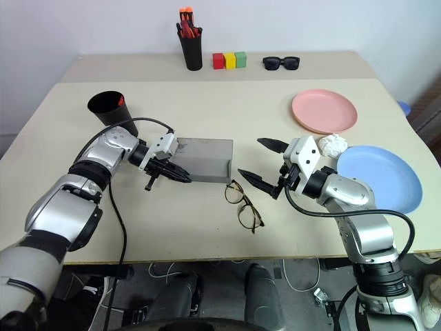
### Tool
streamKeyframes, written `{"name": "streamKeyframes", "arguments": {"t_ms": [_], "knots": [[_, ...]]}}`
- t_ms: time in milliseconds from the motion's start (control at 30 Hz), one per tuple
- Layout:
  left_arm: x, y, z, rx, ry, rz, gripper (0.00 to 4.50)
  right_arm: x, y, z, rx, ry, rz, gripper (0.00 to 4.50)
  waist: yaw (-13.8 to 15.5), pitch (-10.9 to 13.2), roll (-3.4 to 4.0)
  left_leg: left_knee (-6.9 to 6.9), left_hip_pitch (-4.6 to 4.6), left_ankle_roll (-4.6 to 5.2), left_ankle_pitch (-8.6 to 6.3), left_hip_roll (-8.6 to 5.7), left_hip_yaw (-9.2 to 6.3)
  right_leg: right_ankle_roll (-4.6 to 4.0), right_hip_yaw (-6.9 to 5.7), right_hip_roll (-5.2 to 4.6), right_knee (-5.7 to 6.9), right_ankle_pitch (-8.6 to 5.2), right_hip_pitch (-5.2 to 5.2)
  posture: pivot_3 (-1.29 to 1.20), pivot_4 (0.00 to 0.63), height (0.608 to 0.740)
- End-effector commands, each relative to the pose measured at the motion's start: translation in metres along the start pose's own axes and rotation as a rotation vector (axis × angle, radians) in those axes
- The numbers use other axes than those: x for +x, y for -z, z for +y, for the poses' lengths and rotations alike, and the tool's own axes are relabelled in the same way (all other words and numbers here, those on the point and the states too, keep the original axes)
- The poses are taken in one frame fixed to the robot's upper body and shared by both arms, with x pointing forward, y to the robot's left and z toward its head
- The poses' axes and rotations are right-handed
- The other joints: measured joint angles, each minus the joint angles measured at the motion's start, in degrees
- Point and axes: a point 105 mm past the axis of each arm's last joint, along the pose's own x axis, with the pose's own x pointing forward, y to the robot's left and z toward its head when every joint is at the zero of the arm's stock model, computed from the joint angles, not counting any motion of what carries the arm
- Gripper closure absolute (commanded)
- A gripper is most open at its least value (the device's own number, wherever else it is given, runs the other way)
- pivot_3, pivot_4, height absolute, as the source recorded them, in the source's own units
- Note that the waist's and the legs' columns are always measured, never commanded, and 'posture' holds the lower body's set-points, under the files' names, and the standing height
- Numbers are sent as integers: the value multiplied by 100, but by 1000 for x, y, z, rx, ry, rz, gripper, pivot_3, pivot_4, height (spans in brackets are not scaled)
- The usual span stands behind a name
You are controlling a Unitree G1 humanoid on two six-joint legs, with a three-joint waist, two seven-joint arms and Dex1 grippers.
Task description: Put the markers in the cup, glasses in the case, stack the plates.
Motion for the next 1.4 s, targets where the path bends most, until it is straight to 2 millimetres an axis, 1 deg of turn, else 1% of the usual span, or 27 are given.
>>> {"name": "streamKeyframes", "arguments": {"t_ms": [33, 133, 167, 200, 300, 367, 400, 500, 633, 733, 833, 900, 933, 1000, 1067, 1133, 1267, 1300, 1400], "knots": [[-3, -6, 5, -28, -9, 6, 4449, -3, -12, -1, -33, 6, -31, 0, 0, 0, 0, 0, 0, 0, 0, 0, 0, 0, 0, 0, 0, 0, 1, 0, 150, 740], [0, -9, 6, -43, -13, -22, 3589, -3, -11, -1, -34, 6, -30, 0, -8, 0, 0, 0, 1, 0, 0, 0, 0, 0, 0, 0, 0, 0, 1, 0, 150, 740], [0, -10, 7, -36, -15, -29, 3090, -3, -11, -1, -35, 6, -30, 0, -9, 0, 0, 0, 1, 0, 0, 0, 0, 0, 0, 0, 1, 0, 1, 0, 150, 740], [0, -14, 8, -40, -19, -48, 2699, -2, -12, -2, -35, 6, -30, 0, -9, 0, 0, 0, 0, 1, 0, 0, 0, 0, 0, 0, 0, 0, 0, 0, 150, 740], [-2, -22, 11, -6, -36, -83, 1249, -1, -12, -2, -34, 4, -32, 0, -10, 0, 0, 0, 0, 1, 0, 0, 0, 0, 0, 0, 0, 0, 0, 0, 150, 740], [-8, -26, 13, 24, -58, -86, 281, -1, -12, -1, -25, 2, -32, 0, -9, 0, 0, 0, 0, 1, 0, 0, -1, 0, -1, 0, 0, 0, 0, 0, 150, 740], [-12, -31, 15, 38, -76, -109, 75, 0, -12, -1, -22, 1, -32, 0, -8, 0, 0, 0, 0, 1, 0, 0, -1, 0, -1, 0, 0, 0, 0, 0, 150, 740], [-33, -47, 24, 71, -159, -158, 75, -1, -10, 0, 6, -2, -24, 0, -9, 0, 0, 0, 0, 1, 0, 0, 0, 0, -1, 0, 0, 0, 0, 0, 150, 740], [-57, -65, 28, 96, -219, -237, 75, -1, -9, -2, 8, 5, -17, 0, -14, 0, 0, -1, 0, 1, 0, 0, -1, 0, -1, 0, 1, 0, -1, 0, 150, 740], [-79, -79, 28, 80, -259, -323, 75, 1, -10, -3, 10, 10, -13, 0, -24, 0, 0, -1, 0, 1, -1, 1, 0, 1, -1, 0, 3, 0, -1, 0, 150, 740], [-93, -81, 21, 68, -266, -360, 75, 1, -9, -2, 16, 10, -3, 0, -41, 1, 0, -2, -1, 1, -1, 2, -1, 1, 0, 1, 13, -1, -5, 0, 150, 740], [-106, -73, 8, 60, -271, -372, 75, 2, -7, -3, 37, 15, 25, 0, -73, 0, 5, -3, 0, 2, -1, 2, -1, 1, 0, 1, 17, -1, -6, 0, 150, 740], [-111, -65, -1, 43, -272, -384, 75, 2, -8, -2, 44, 21, 28, 0, -85, 0, 7, -4, 3, 6, -3, 3, 2, 1, 4, 1, 20, -1, -8, 0, 150, 740], [-118, -54, -17, 25, -267, -408, 75, 2, -8, 1, 64, 30, 53, 0, -135, 0, 10, -8, 2, 8, -5, 5, 3, 0, 7, 3, 25, -2, -17, 0, 150, 740], [-120, -48, -30, 33, -264, -412, 75, 1, -5, 2, 74, 43, 102, 0, -140, 2, 8, -8, -6, 7, -4, 6, 0, -3, 8, 3, 36, -3, -27, 0, 150, 740], [-123, -40, -44, 13, -267, -426, 75, -1, -6, 4, 60, 69, 142, 0, -81, 2, 6, -4, -11, 7, -4, 5, 0, -3, 8, 2, 34, -3, -29, 0, 150, 740], [-122, -24, -62, -34, -293, -433, 75, 5, -7, 22, 98, 41, 212, 0, -18, 3, 6, -3, -9, 6, -4, 5, 1, -5, 8, 2, 17, -4, -28, 0, 150, 740], [-121, -21, -66, -33, -305, -430, 75, 4, -5, 23, 104, 48, 242, 0, -13, 2, 7, -4, -8, 7, -4, 6, 1, -5, 7, 2, 16, -4, -28, 0, 150, 740], [-119, -17, -72, -49, -324, -444, 75, 7, 6, 17, 113, 131, 349, 0, -3, 2, 6, -3, -4, 7, -4, 6, 1, -7, 7, 2, 14, -5, -21, 0, 150, 740]]}}
